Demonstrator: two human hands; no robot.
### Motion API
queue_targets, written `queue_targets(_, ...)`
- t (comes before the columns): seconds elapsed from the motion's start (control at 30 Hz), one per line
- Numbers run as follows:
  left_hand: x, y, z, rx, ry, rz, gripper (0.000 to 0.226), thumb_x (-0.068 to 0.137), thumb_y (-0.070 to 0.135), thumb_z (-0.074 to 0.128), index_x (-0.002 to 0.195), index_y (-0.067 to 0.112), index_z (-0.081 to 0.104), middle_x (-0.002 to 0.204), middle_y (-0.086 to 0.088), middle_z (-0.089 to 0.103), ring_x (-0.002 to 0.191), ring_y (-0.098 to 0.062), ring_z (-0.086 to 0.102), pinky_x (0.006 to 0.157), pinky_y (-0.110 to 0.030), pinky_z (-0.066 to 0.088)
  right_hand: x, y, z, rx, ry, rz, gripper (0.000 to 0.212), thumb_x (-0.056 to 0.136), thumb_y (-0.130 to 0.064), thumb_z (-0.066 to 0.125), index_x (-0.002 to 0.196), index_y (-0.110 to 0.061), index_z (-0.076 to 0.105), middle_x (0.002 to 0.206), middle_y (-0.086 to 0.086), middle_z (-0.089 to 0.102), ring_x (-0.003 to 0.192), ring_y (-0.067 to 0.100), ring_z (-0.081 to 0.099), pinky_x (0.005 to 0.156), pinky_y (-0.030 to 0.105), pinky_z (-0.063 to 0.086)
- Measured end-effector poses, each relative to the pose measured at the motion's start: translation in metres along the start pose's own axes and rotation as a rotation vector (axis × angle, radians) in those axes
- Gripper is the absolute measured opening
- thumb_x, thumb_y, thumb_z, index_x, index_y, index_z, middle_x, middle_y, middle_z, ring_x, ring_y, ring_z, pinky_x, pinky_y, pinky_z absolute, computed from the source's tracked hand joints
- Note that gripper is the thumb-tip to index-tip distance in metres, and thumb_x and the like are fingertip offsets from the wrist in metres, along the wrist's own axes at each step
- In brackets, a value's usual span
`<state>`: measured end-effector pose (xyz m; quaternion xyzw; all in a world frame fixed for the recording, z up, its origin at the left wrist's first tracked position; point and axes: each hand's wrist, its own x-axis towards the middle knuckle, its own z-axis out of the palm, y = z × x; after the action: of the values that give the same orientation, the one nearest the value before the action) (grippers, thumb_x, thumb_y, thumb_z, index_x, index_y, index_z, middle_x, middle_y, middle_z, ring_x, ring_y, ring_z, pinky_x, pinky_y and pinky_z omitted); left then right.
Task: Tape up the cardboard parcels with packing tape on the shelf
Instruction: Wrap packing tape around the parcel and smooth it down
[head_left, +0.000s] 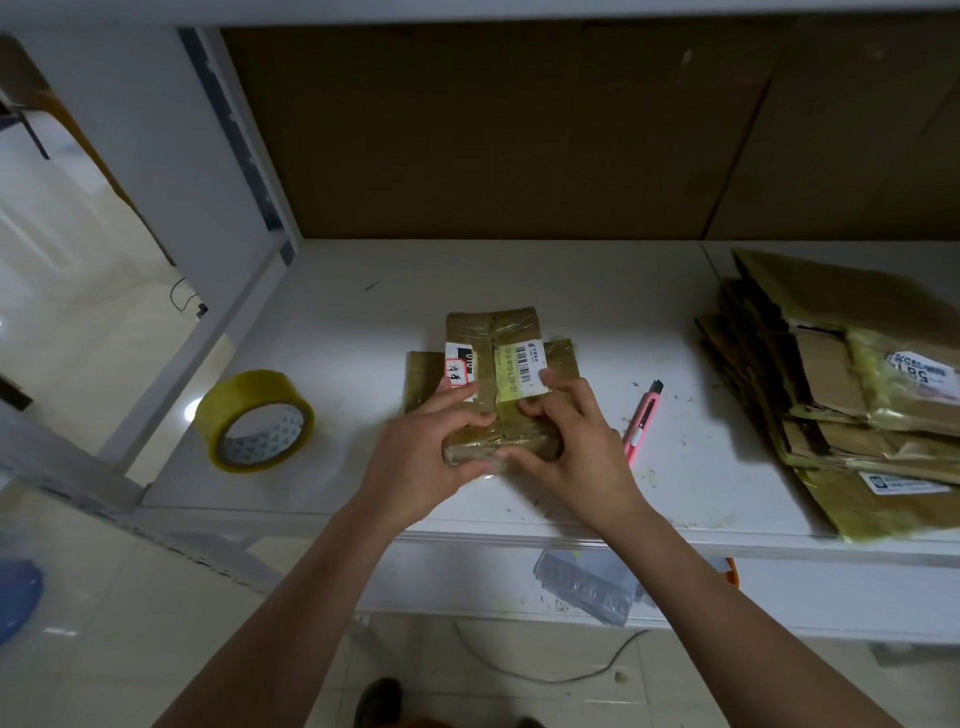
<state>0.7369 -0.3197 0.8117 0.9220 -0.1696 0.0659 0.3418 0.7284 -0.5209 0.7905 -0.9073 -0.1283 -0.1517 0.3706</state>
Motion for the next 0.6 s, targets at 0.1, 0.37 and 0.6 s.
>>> queue_targets(0.1, 0.000, 0.001, 0.003, -0.055, 0.046, -0.019, 0.037, 0.075, 0.025, 0.084, 0.111, 0.025, 0.075, 0.131, 0.026, 0.045, 0.133, 0.005, 0.034, 0.110, -0.018, 0.032, 0.000, 0.001, 0.001, 0.009, -0.025, -0.006, 0.056, 0.080, -0.055, 0.064, 0.117, -0.013, 0.063, 0.143, 0.002, 0.041, 0.114, 0.015, 0.057, 0.077, 0.038, 0.059)
queue_targets(0.37, 0.002, -0.002, -0.005, -0.163, -0.041, -0.056, 0.034, 0.079, 0.024, 0.081, 0.110, 0.034, 0.072, 0.134, 0.028, 0.045, 0.139, 0.006, 0.029, 0.101, -0.028, 0.049, 0.001, 0.012, -0.011, 0.163, -0.127, 0.012, 0.041, 0.083, -0.033, 0.074, 0.122, -0.022, 0.065, 0.146, -0.012, 0.036, 0.126, -0.022, 0.029, 0.103, 0.005, 0.030)
queue_targets(0.6, -0.002, -0.006, 0.002, -0.289, -0.052, -0.083, 0.034, 0.087, 0.016, 0.072, 0.106, 0.044, 0.067, 0.141, 0.027, 0.043, 0.133, 0.023, 0.018, 0.106, -0.036, 0.047, -0.001, 0.013, -0.010, 0.334, -0.142, 0.063, 0.032, 0.093, -0.014, 0.063, 0.124, -0.023, 0.065, 0.150, -0.009, 0.038, 0.138, 0.001, 0.034, 0.115, 0.030, 0.033)
